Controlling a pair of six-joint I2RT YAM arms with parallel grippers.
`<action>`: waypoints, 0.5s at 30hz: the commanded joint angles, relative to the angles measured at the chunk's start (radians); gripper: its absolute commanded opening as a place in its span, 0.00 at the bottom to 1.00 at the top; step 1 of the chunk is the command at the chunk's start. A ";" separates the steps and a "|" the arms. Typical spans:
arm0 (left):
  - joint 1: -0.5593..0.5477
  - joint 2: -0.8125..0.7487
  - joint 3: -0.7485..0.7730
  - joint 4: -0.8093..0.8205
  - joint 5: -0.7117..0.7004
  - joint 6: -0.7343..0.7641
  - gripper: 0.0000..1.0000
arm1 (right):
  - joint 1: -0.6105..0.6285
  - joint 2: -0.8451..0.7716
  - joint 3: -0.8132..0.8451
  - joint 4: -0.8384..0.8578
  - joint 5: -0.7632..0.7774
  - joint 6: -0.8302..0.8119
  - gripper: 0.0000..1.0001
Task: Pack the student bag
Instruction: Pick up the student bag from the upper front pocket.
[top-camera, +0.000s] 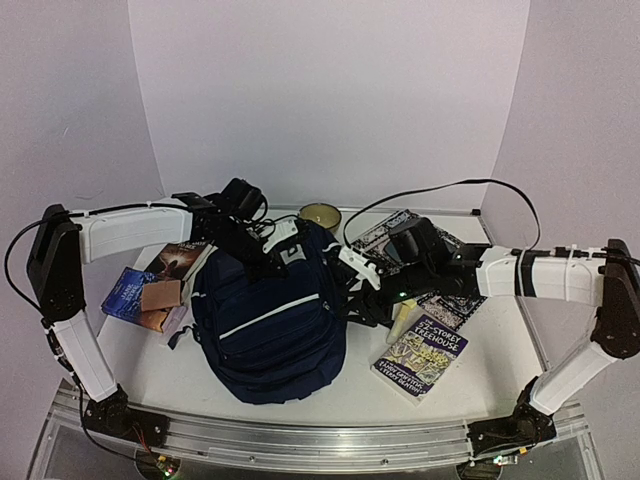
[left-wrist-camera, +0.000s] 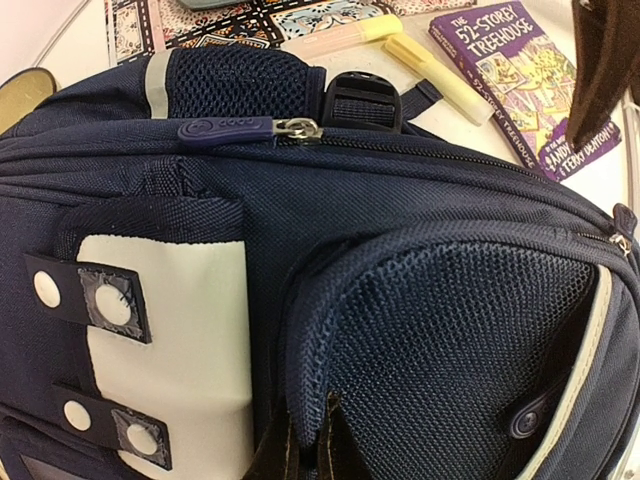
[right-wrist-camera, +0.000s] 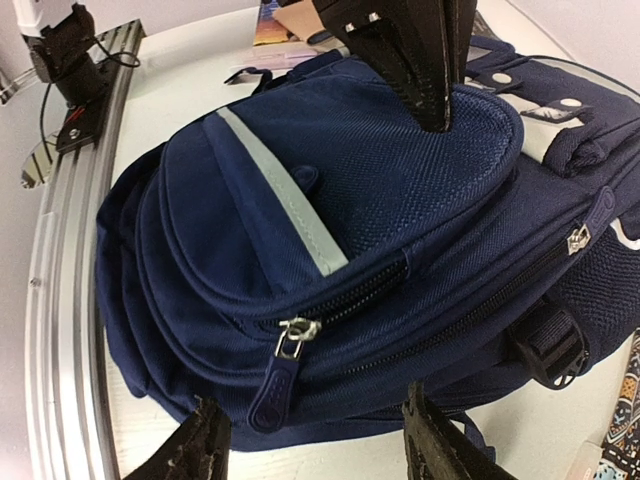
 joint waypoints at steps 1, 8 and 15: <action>0.004 0.001 0.082 0.087 0.025 -0.059 0.00 | 0.030 -0.015 -0.012 0.063 0.096 0.047 0.57; 0.004 0.011 0.095 0.087 0.017 -0.090 0.00 | 0.053 0.004 -0.019 0.065 0.143 0.055 0.51; 0.004 0.014 0.108 0.087 0.001 -0.106 0.00 | 0.068 0.026 -0.037 0.064 0.201 0.058 0.41</action>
